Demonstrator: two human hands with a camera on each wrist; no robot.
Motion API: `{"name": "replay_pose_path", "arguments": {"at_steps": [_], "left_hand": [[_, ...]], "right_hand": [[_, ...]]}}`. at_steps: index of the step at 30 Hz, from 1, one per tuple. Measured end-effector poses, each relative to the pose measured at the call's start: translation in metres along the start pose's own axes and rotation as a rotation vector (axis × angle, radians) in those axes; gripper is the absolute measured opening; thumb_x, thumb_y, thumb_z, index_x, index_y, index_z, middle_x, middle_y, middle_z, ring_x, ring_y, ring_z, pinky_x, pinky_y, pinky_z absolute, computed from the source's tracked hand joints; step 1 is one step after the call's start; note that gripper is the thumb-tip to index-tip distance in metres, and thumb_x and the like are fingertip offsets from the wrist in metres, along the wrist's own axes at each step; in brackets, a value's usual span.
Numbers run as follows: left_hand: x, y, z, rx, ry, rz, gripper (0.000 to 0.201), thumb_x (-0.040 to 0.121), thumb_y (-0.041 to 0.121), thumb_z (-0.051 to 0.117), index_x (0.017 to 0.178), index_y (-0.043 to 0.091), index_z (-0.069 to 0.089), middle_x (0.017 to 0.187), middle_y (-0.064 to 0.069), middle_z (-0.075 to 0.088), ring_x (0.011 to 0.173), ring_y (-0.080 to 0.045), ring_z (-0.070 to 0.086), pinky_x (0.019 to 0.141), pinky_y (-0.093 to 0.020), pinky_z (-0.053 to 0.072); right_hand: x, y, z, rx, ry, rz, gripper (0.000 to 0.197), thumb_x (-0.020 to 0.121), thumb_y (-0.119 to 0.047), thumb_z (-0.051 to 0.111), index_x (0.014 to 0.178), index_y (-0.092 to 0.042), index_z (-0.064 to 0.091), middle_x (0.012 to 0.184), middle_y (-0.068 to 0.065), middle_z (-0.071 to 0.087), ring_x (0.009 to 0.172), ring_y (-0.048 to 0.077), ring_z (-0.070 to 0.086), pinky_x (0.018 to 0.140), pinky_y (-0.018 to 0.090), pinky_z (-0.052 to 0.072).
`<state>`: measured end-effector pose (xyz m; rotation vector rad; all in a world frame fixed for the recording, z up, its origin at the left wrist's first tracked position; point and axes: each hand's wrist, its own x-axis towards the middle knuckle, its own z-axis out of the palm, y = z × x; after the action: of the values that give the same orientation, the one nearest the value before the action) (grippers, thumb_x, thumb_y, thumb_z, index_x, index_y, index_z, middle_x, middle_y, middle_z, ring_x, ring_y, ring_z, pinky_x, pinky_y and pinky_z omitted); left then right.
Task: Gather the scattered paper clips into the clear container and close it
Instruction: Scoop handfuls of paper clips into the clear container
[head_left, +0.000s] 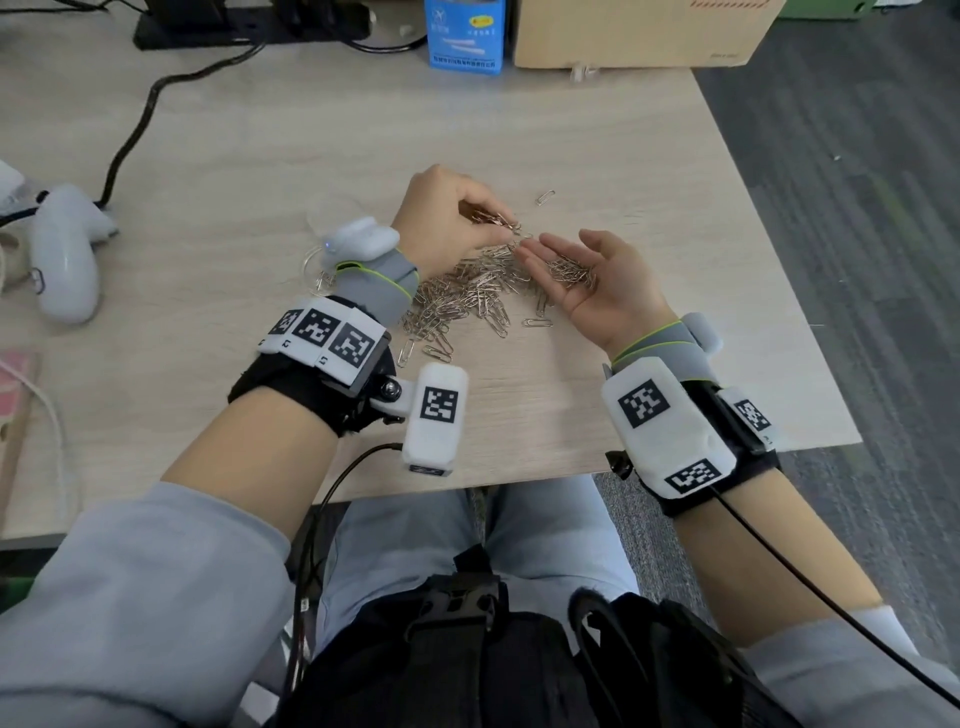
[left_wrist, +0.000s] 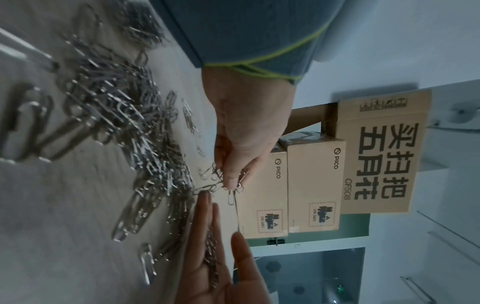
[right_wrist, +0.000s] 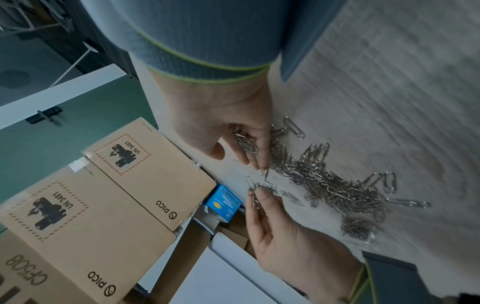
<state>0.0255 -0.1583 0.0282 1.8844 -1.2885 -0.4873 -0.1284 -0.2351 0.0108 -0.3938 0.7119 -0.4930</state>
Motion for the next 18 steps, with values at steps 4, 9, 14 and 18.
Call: {"name": "replay_pose_path", "arguments": {"at_steps": [4,9,14,18], "left_hand": [[0.005,0.015,0.004,-0.060,-0.082,0.027,0.018,0.069,0.013,0.076,0.087,0.012,0.072,0.076,0.003,0.069,0.061,0.005,0.060,0.064,-0.009,0.045],[0.010,0.030,0.015,-0.027,-0.218,0.067,0.018,0.068,0.012,0.076,0.086,0.012,0.074,0.085,-0.013,0.072,0.080,-0.022,0.068,0.078,-0.032,0.054],[0.014,0.032,0.016,-0.068,-0.189,0.092,0.015,0.070,0.011,0.074,0.085,0.011,0.073,0.081,-0.001,0.069,0.068,0.002,0.060,0.066,-0.008,0.047],[0.016,0.019,0.010,0.046,-0.056,0.054,0.016,0.077,0.016,0.065,0.091,0.014,0.072,0.094,-0.003,0.069,0.081,-0.012,0.061,0.067,-0.008,0.040]], "right_hand": [[0.006,0.005,0.007,0.009,0.020,-0.017,0.039,0.096,-0.011,0.037,0.126,0.013,0.042,0.130,0.030,0.049,0.108,0.042,0.057,0.074,0.042,0.058],[0.006,0.004,0.018,-0.061,-0.032,0.018,0.035,0.096,-0.009,0.032,0.083,0.001,0.062,0.076,0.014,0.069,0.080,0.026,0.063,0.068,0.037,0.058],[0.009,0.000,0.012,0.032,-0.021,0.007,0.032,0.096,-0.009,0.035,0.085,0.003,0.063,0.067,0.013,0.071,0.071,0.025,0.069,0.064,0.032,0.059],[0.007,-0.006,0.001,0.138,-0.010,-0.009,0.032,0.097,-0.009,0.034,0.090,0.014,0.055,0.074,0.028,0.069,0.065,0.039,0.070,0.069,0.038,0.058]]}}
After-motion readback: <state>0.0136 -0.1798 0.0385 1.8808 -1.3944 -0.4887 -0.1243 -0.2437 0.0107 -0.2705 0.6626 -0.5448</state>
